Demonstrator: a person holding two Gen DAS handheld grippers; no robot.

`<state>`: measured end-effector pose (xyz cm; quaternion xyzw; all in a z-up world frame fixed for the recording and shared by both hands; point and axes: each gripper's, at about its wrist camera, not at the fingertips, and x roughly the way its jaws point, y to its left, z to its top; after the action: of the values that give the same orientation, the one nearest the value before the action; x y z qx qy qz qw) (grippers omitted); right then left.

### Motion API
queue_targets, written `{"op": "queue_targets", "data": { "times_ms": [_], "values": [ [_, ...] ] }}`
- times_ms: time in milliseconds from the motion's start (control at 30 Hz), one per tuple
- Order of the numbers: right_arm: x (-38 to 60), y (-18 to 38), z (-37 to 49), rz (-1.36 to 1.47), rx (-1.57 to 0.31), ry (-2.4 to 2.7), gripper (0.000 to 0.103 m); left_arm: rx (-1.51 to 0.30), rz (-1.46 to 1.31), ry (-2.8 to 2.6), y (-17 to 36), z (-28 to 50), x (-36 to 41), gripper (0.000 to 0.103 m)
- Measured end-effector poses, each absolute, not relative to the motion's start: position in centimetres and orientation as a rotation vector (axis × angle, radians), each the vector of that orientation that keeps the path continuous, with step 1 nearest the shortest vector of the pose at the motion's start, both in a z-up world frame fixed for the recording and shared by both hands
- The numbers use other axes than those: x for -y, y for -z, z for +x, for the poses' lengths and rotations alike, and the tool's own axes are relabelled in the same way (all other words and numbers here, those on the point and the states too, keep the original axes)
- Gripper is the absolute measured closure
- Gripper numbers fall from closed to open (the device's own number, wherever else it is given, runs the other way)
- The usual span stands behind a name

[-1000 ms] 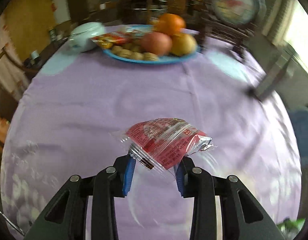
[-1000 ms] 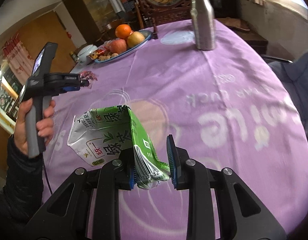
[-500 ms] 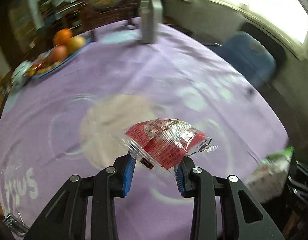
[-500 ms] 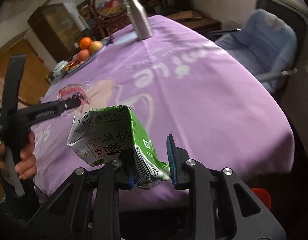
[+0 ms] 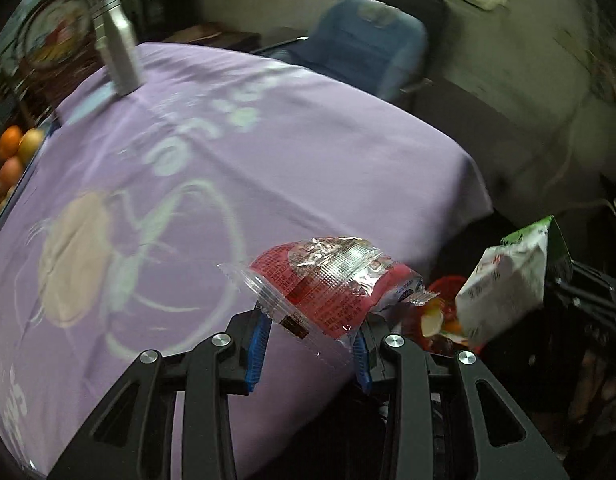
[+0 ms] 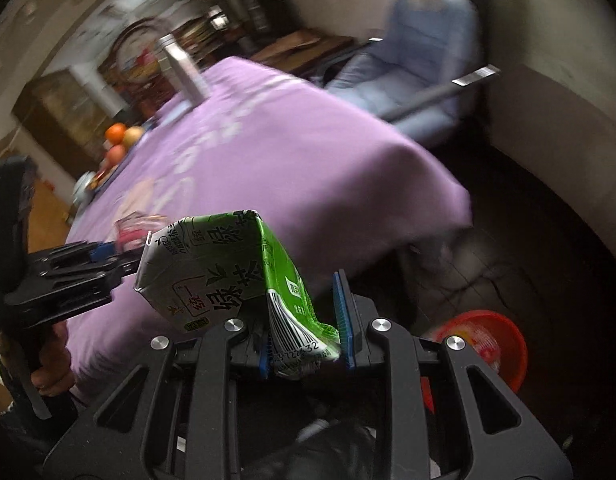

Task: Collect trash
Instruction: 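Carry the wrapper and carton over the red wastebasket with both grippers, then open both grippers to drop the wrapper and carton into the wastebasket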

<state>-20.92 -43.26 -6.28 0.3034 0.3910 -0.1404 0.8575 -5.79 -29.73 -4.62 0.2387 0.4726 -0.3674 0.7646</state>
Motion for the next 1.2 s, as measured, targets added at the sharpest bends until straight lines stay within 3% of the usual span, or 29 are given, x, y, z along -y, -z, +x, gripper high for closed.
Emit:
{"op": "queue_targets", "data": {
  "times_ms": [467, 1200],
  "values": [
    [51.0, 16.7, -32.1, 0.912, -0.891, 0.543, 0.076, -0.975, 0.808, 1.117, 8.7, -18.1, 39.5, 0.066],
    [55.4, 34.3, -36.3, 1.185, -1.058, 0.779, 0.076, -1.235, 1.185, 1.136, 33.1, -22.9, 50.0, 0.066]
  ]
}}
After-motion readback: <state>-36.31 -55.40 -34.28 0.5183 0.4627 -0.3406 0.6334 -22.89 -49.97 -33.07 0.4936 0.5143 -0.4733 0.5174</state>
